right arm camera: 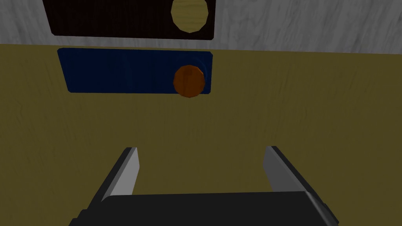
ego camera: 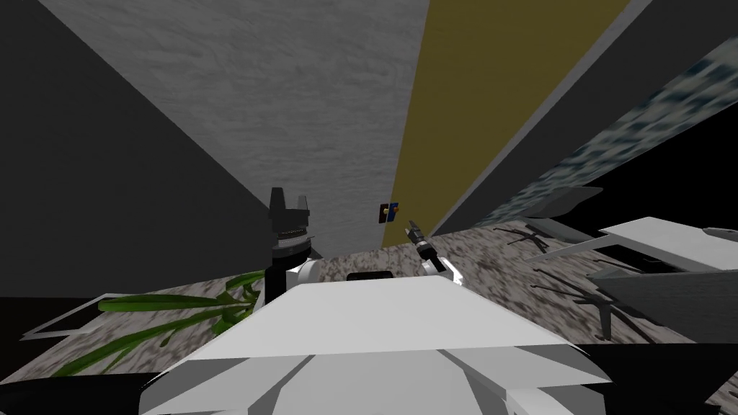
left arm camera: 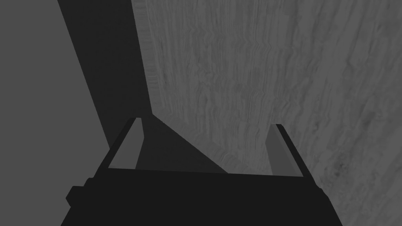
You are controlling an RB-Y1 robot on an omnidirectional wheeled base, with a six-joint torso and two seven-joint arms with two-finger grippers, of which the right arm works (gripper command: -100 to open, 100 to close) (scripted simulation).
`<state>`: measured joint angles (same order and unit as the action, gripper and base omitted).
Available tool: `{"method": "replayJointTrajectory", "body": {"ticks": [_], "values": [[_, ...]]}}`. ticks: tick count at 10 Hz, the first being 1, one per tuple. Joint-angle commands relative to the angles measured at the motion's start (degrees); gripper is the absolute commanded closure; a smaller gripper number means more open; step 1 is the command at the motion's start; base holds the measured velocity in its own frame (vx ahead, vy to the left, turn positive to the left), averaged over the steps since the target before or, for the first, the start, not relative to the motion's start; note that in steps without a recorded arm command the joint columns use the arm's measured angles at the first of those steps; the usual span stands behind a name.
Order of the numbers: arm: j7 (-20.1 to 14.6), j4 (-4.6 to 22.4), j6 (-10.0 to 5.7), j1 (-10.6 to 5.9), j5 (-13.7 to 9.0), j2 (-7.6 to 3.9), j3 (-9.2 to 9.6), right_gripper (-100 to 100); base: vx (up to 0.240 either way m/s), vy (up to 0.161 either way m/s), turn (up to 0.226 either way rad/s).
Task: Pull the door open
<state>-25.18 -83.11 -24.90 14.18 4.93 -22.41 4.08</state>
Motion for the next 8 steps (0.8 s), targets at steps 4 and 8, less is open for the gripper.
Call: {"method": "replayJointTrajectory", "body": {"ticks": [4,8], "values": [[-0.7,2.2,0.72,-0.44,-0.3,-0.84,-1.57,-100,0.085,0.005,0.004],[0.5,5.3,2.06,-0.77,-1.1,-1.0,-5.95,-100,-0.094,-0.082,0.027]]}}
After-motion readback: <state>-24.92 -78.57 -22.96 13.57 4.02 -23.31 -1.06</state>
